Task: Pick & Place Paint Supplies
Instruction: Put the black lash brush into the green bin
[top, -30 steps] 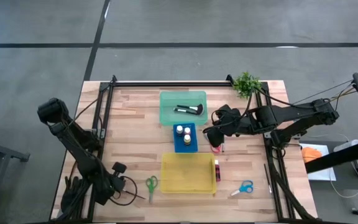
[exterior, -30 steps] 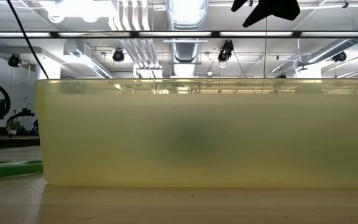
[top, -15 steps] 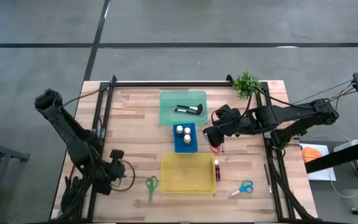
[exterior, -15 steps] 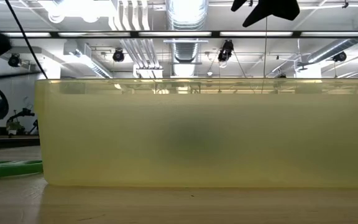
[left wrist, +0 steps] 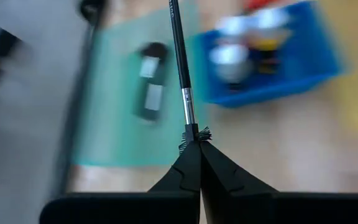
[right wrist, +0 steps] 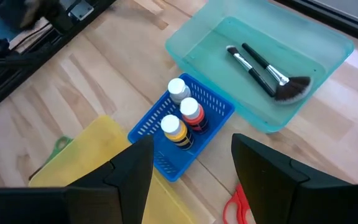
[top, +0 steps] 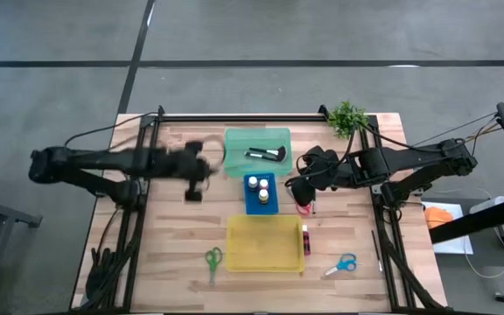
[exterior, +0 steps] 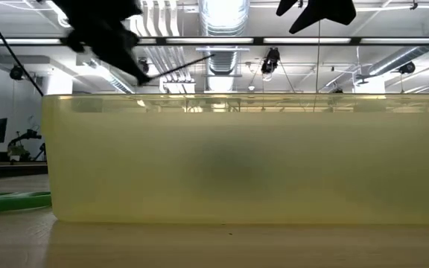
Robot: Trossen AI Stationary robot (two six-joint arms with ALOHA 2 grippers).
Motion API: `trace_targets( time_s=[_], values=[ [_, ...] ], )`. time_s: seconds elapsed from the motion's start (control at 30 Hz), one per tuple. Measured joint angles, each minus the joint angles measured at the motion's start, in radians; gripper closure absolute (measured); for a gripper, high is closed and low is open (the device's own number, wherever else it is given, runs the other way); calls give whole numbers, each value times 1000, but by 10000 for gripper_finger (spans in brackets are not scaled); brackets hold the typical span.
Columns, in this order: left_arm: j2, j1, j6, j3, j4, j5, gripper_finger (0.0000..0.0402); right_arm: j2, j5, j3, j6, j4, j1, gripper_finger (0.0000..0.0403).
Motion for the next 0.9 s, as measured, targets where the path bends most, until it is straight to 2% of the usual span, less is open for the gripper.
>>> trace_targets(
  time_s=[0.07, 0.13, 0.23, 0.4, 0.57, 0.67, 0.9],
  values=[
    [51, 131, 125, 8, 77, 54, 401, 0, 4, 0, -9, 0, -4, 190],
    [129, 236, 188, 41, 131, 118, 401, 0, 6, 0, -16, 0, -6, 190],
    [275, 321, 275, 127, 139, 177, 401, -1, 8, 0, -19, -2, -11, 190],
    [519, 344, 347, 291, 136, 252, 401, -2, 22, 0, -16, -3, -11, 190],
    [671, 344, 395, 413, 113, 282, 401, -2, 25, 0, 2, -3, -11, 190],
    [709, 344, 401, 447, 75, 296, 401, -2, 29, 0, 12, -2, -11, 190],
    [710, 342, 414, 447, 70, 304, 401, -2, 50, 0, 13, -2, -10, 190]
  ],
)
